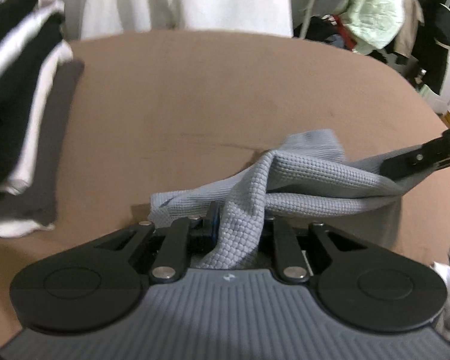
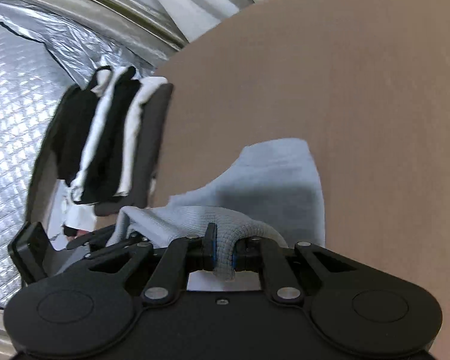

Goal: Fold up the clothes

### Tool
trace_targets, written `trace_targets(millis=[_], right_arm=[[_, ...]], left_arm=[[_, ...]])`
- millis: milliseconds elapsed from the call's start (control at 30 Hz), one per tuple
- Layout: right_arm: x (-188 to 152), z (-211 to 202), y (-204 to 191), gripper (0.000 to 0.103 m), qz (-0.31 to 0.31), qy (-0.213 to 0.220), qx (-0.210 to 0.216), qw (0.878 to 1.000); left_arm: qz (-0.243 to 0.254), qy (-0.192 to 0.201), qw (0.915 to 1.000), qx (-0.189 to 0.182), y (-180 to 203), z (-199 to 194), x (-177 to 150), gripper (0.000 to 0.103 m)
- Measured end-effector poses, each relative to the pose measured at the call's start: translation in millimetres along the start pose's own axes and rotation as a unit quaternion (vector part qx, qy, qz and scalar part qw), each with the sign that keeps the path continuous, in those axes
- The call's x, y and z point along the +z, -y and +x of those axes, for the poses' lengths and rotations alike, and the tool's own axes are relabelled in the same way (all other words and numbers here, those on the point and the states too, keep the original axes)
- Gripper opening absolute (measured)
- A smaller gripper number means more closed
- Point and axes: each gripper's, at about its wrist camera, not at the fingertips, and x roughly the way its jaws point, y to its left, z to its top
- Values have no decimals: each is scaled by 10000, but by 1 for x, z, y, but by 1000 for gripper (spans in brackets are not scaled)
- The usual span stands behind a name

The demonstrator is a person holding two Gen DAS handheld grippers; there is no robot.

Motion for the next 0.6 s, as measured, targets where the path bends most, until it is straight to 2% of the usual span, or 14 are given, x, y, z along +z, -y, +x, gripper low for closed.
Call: trace_targets(millis=[67,100,167,233,267,333,367,400,467,600], right_arm=[[9,11,6,15,-298,-137,-106,9994],[10,13,8,15,-372,-45,-254,9990],[8,20,6,18,-587,-68,-353,9976],[5,19,2,33,-972,53,-326,9947],[3,15,-1,39,-1246,183,-254,9917],[-3,3,-4,43,-1667,590,-84,9842],[-7,-5,-3,52,-1816,864,13,9796],[-10,-13,-2,57,-1960,1135,109,9740],[-19,-21,11,58,-1909,1359,182,9720],[-37,-6,32,58,-1886,1199,-232,9744]], left_arm=[[70,-4,9998,191,3,15,-6,20],[172,19,9995,283,7,19,-7,20],[508,120,9976,461,16,23,-9,24],[536,228,9974,423,13,25,-5,27],[360,299,9983,358,6,24,-4,29],[-127,452,9985,269,-13,21,-2,43],[-370,514,9978,207,-22,20,-2,55],[-612,563,9965,126,-30,20,-4,63],[-1005,627,9930,-29,-46,19,-7,64],[-1111,681,9914,-158,-55,18,-10,65]])
